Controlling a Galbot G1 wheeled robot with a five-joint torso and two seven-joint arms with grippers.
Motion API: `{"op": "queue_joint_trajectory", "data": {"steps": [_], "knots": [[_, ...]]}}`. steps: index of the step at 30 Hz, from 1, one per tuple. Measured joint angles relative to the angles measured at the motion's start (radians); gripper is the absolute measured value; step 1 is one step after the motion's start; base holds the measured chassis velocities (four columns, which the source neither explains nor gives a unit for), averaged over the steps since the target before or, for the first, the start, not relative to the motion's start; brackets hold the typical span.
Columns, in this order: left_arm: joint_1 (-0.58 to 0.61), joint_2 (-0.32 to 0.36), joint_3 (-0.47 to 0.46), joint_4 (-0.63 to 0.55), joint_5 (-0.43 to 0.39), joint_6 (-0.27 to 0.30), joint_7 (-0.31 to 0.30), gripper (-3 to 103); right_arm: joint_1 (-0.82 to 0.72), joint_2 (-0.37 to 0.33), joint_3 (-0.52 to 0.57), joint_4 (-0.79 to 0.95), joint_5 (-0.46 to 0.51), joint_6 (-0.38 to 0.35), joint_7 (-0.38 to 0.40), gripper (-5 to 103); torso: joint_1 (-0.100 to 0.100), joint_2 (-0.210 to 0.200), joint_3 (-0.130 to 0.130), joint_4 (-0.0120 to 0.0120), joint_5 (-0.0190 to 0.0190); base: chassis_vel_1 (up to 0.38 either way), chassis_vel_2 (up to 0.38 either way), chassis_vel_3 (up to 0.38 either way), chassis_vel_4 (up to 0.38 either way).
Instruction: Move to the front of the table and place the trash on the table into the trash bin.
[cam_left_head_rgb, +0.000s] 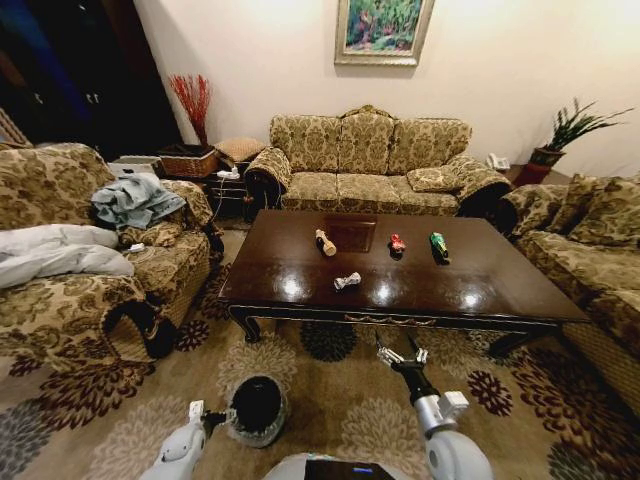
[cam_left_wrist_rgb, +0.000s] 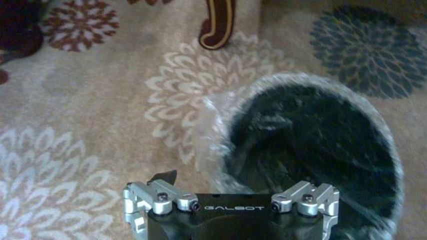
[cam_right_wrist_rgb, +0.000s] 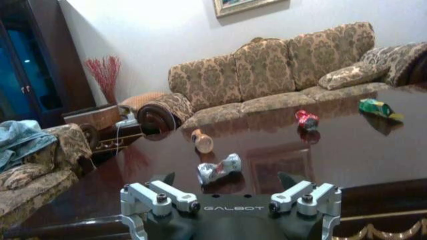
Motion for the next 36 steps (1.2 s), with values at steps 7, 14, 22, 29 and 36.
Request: {"op": "queue_joint_trajectory", "data": {"steps": [7, 14, 22, 29, 36], "knots": [[0.011, 0.004, 0.018, -0.014, 0.031, -0.008, 0.000, 98, -0.006, 0.000, 0.005, -0.014, 0.002, 0.017, -0.006, 100, 0.000, 0.000, 0.000, 0.0002, 0.0004, 0.000, 0.000, 0.000, 0.000], [-0.083, -0.017, 0.015, 0.137, 0.044, -0.019, 0.001, 98, -0.015, -0.001, 0.002, -0.009, 0.000, 0.018, -0.010, 100, 0.000, 0.000, 0.000, 0.0001, 0.0001, 0.000, 0.000, 0.000, 0.000], [-0.168, -0.030, 0.025, 0.272, 0.074, -0.062, 0.015, 97, -0.015, -0.001, -0.001, -0.021, -0.001, 0.018, -0.015, 100, 0.000, 0.000, 0.000, 0.0001, 0.0001, 0.000, 0.000, 0.000, 0.000], [-0.271, -0.042, 0.025, 0.389, 0.080, -0.115, 0.023, 97, -0.016, -0.007, 0.000, -0.025, 0.001, 0.019, -0.020, 100, 0.000, 0.000, 0.000, 0.0001, 0.0002, 0.000, 0.000, 0.000, 0.000], [-0.376, -0.060, 0.018, 0.551, 0.158, -0.167, 0.022, 94, -0.007, -0.014, 0.002, -0.028, 0.008, 0.018, -0.020, 100, 0.000, 0.000, 0.000, 0.0000, 0.0002, 0.000, 0.000, 0.000, 0.000]]}}
